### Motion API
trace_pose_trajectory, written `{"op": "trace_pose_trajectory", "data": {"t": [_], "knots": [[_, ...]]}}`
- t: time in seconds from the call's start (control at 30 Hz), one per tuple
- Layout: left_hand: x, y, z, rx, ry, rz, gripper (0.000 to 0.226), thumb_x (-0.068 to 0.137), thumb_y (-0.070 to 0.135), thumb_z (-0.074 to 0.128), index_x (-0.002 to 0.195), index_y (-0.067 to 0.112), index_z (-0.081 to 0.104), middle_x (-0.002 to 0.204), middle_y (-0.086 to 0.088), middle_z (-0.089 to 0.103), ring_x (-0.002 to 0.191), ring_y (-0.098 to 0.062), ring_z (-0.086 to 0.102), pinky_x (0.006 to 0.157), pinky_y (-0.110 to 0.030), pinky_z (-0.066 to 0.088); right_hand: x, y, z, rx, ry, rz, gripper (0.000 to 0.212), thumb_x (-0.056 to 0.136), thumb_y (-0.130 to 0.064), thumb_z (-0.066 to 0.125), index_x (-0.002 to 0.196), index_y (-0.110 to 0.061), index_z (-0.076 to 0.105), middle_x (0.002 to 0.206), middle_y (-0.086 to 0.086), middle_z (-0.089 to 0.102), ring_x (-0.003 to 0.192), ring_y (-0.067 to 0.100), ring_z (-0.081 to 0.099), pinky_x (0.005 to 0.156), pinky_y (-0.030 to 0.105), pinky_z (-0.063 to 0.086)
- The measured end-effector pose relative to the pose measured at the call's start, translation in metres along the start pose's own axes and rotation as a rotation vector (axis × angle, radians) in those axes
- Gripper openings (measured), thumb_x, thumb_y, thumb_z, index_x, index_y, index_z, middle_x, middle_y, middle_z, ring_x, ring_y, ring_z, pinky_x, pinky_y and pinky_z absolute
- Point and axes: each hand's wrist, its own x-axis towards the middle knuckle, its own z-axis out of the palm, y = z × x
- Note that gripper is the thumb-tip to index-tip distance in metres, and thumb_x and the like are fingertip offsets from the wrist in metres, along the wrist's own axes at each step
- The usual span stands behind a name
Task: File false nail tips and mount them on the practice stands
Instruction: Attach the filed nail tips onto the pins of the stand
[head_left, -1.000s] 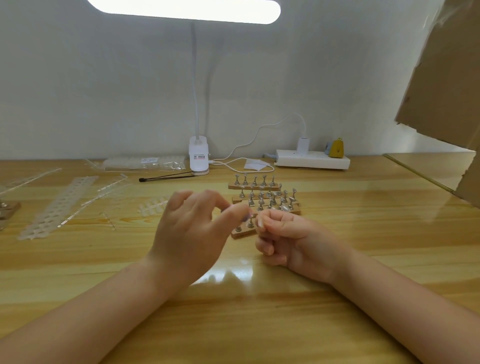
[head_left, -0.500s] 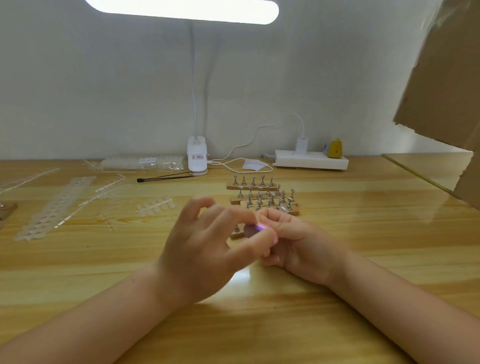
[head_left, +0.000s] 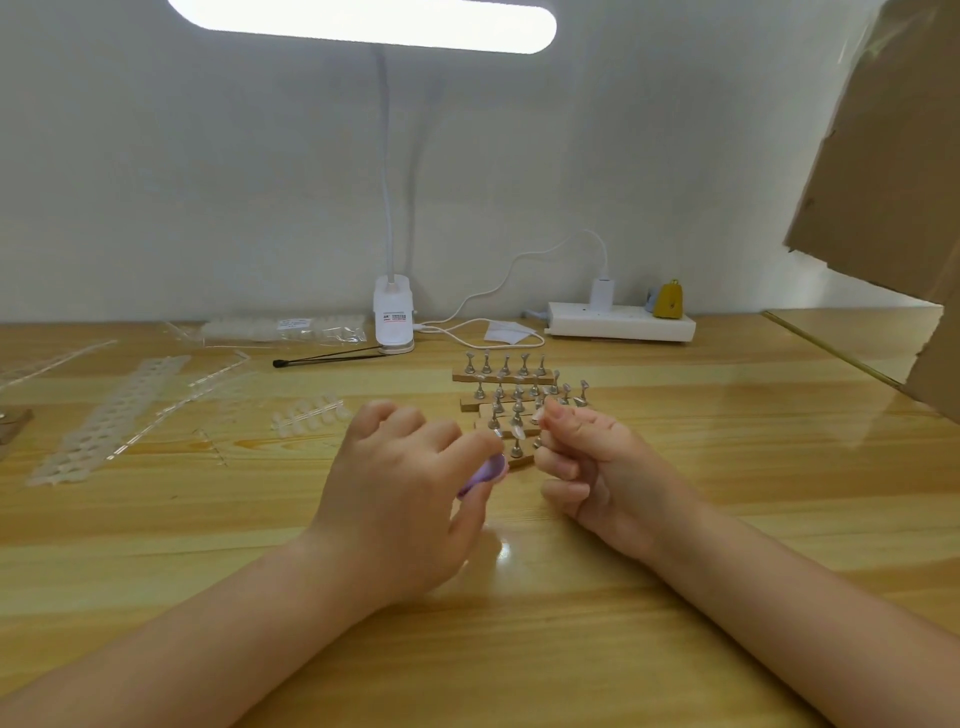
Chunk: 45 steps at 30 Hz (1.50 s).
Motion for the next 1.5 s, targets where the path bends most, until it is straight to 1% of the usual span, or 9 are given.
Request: {"op": "trace_pose_trajectory", "data": {"t": [0.13, 0.37, 0.57, 0.7, 0.8, 0.9, 1.13, 1.3, 1.5], "knots": [[0.000, 0.006, 0.001, -0.193, -0.035, -0.133, 0.047, 0.086, 0.054, 0.045, 0.115, 0.024, 0.066, 0.086, 0.013, 0.068, 0.081, -0.016, 0.064, 0.083, -0.042, 0.045, 0.001, 0.003, -0.001, -0.075, -0.017, 0.010, 0.015, 0.078, -0.024, 0.066, 0.070, -0.012, 0.065, 0.052, -0.003, 0.037, 0.045, 0.007, 0.034, 0.036, 0.016, 0.031], [0.003, 0.006, 0.006, -0.659, 0.135, -0.234, 0.026, 0.083, 0.041, 0.063, 0.101, 0.027, 0.074, 0.087, 0.015, 0.066, 0.073, -0.008, 0.061, 0.072, -0.043, 0.050, 0.000, 0.007, 0.001, -0.352, -0.176, 0.003, 0.022, 0.088, -0.031, 0.057, 0.075, -0.024, 0.073, 0.057, 0.002, 0.038, 0.048, 0.006, 0.056, 0.042, 0.018, 0.027], [0.002, 0.006, 0.007, -0.586, 0.106, -0.275, 0.024, 0.081, 0.046, 0.065, 0.093, 0.026, 0.071, 0.086, 0.017, 0.065, 0.074, -0.006, 0.061, 0.074, -0.046, 0.049, 0.000, 0.008, 0.003, -0.376, -0.119, -0.010, 0.020, 0.078, -0.038, 0.070, 0.076, -0.019, 0.070, 0.051, -0.005, 0.050, 0.044, 0.006, 0.043, 0.039, 0.017, 0.030], [0.000, -0.002, 0.010, -0.467, 0.071, -0.399, 0.012, 0.088, 0.035, 0.063, 0.098, 0.029, 0.059, 0.084, 0.023, 0.058, 0.082, -0.004, 0.059, 0.082, -0.037, 0.044, -0.002, 0.005, 0.007, -0.297, 0.038, -0.048, 0.030, 0.078, -0.043, 0.071, 0.062, -0.018, 0.066, 0.050, -0.004, 0.036, 0.044, 0.011, 0.036, 0.039, 0.019, 0.028], [-0.001, -0.009, 0.013, -0.314, 0.018, -0.441, 0.016, 0.091, 0.030, 0.060, 0.104, 0.022, 0.061, 0.090, 0.016, 0.061, 0.093, -0.013, 0.057, 0.084, -0.028, 0.031, -0.004, 0.006, 0.005, -0.524, 0.225, -0.203, 0.038, 0.089, -0.038, 0.063, 0.059, -0.014, 0.063, 0.047, -0.001, 0.037, 0.046, 0.015, 0.038, 0.049, 0.023, 0.036], [-0.002, -0.010, 0.015, -0.250, -0.021, -0.455, 0.018, 0.093, 0.029, 0.058, 0.106, 0.018, 0.062, 0.091, 0.008, 0.067, 0.095, -0.017, 0.058, 0.082, -0.027, 0.027, -0.005, 0.011, 0.005, -0.791, 0.331, -0.333, 0.045, 0.094, -0.034, 0.055, 0.064, -0.001, 0.061, 0.053, 0.009, 0.042, 0.049, 0.016, 0.041, 0.056, 0.009, 0.040], [-0.003, -0.013, 0.022, -0.298, -0.140, -0.474, 0.020, 0.097, 0.035, 0.048, 0.113, 0.024, 0.053, 0.096, 0.012, 0.069, 0.101, -0.014, 0.059, 0.094, -0.028, 0.029, -0.005, 0.017, 0.011, -0.760, 0.169, -0.280, 0.032, 0.095, -0.025, 0.057, 0.064, -0.017, 0.062, 0.049, -0.010, 0.051, 0.060, 0.014, 0.059, 0.062, 0.018, 0.050], [-0.003, -0.012, 0.023, -0.432, -0.126, -0.524, 0.007, 0.097, 0.033, 0.049, 0.103, 0.031, 0.048, 0.091, 0.013, 0.071, 0.096, -0.013, 0.060, 0.091, -0.026, 0.030, -0.004, 0.017, 0.003, -1.229, 0.321, -0.454, 0.025, 0.089, -0.022, 0.060, 0.067, -0.012, 0.062, 0.051, -0.007, 0.049, 0.052, 0.007, 0.042, 0.053, 0.025, 0.036], [-0.002, -0.011, 0.023, -0.555, -0.190, -0.540, 0.007, 0.096, 0.033, 0.048, 0.103, 0.032, 0.049, 0.092, 0.015, 0.070, 0.100, -0.013, 0.060, 0.095, -0.040, 0.041, -0.003, 0.015, 0.002, -1.775, 0.387, -0.412, 0.026, 0.090, -0.038, 0.052, 0.080, -0.024, 0.072, 0.065, -0.009, 0.062, 0.065, 0.012, 0.055, 0.052, 0.025, 0.039]]}}
